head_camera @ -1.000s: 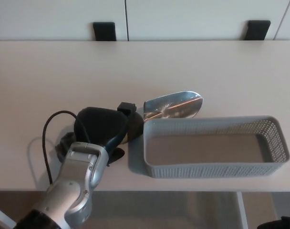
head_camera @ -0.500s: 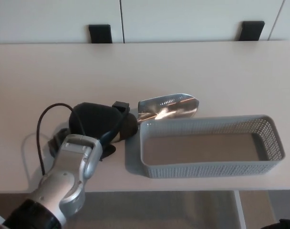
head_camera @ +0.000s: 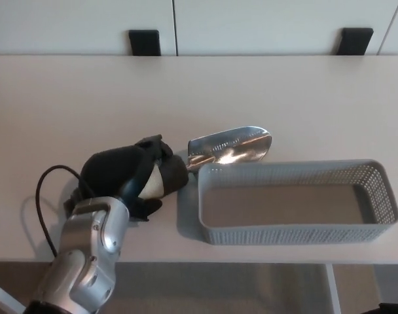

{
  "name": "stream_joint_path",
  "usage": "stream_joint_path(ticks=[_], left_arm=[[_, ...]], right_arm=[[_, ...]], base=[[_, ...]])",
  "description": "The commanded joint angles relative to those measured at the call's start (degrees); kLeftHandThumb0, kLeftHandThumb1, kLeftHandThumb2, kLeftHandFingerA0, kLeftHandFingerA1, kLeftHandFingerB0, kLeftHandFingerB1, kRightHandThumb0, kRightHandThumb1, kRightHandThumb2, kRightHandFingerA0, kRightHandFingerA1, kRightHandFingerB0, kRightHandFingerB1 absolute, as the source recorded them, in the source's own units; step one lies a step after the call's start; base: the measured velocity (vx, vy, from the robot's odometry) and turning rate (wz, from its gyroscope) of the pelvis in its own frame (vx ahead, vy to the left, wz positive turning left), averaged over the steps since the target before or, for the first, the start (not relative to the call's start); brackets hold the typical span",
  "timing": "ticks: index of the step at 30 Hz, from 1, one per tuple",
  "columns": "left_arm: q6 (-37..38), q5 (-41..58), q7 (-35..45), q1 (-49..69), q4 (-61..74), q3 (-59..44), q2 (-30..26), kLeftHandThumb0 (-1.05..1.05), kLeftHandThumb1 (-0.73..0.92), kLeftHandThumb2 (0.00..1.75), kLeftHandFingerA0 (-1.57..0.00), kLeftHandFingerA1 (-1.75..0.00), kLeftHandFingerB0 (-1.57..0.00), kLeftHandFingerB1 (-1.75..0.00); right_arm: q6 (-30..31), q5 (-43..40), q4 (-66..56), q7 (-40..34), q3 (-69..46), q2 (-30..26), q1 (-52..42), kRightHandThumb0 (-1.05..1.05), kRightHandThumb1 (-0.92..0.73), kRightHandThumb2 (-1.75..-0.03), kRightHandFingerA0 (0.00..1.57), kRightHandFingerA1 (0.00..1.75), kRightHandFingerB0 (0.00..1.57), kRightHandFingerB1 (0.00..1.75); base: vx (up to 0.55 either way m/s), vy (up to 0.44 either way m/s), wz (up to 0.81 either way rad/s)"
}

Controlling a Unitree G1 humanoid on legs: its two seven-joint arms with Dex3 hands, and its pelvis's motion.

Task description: The robot walks towards a desk on which a shovel is kept on the left hand side and a container is kept on the right hand side. The robot picks up the shovel using its left hand and places it in the container.

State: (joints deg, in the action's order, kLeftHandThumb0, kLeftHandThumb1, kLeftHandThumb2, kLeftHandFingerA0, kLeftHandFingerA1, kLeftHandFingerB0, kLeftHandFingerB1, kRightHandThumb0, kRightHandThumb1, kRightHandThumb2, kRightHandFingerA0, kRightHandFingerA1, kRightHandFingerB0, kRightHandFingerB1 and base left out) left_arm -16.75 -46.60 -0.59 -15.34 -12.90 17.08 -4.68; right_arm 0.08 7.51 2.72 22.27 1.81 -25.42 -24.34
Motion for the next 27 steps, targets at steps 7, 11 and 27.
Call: stream_joint_path(ticks=[7,11,27], left_arm=[[-10.7,41.7,5.2,1.6,10.0,-31.0,21.6,0.01,0.86,0.92,-0.8,-1.75,-0.53,-1.26],[-12.4,44.5,4.4,0.6,10.3,-34.6,24.2,0.03,0.89,0.85,-0.79,-1.75,-0.53,-1.26],[-6.7,40.5,8.9,3.0,18.7,-29.5,23.0,-0.17,0.68,1.07,-1.27,-1.57,-0.78,-1.19]], right_arm=[[-0.2,0.9,-0.1,1.7,0.5,-2.6,-0.3,-0.35,-0.63,-0.58,0.67,0.52,0.55,0.44],[0.0,0.8,-0.2,1.8,0.4,-2.6,-0.4,-0.34,-0.63,-0.58,0.67,0.52,0.55,0.44],[0.8,1.5,-0.4,2.1,0.8,-2.9,0.2,-0.35,-0.62,-0.58,0.67,0.51,0.55,0.44]], base=[[0.0,0.0,0.0],[0.0,0.0,0.0],[0.0,0.0,0.0]])
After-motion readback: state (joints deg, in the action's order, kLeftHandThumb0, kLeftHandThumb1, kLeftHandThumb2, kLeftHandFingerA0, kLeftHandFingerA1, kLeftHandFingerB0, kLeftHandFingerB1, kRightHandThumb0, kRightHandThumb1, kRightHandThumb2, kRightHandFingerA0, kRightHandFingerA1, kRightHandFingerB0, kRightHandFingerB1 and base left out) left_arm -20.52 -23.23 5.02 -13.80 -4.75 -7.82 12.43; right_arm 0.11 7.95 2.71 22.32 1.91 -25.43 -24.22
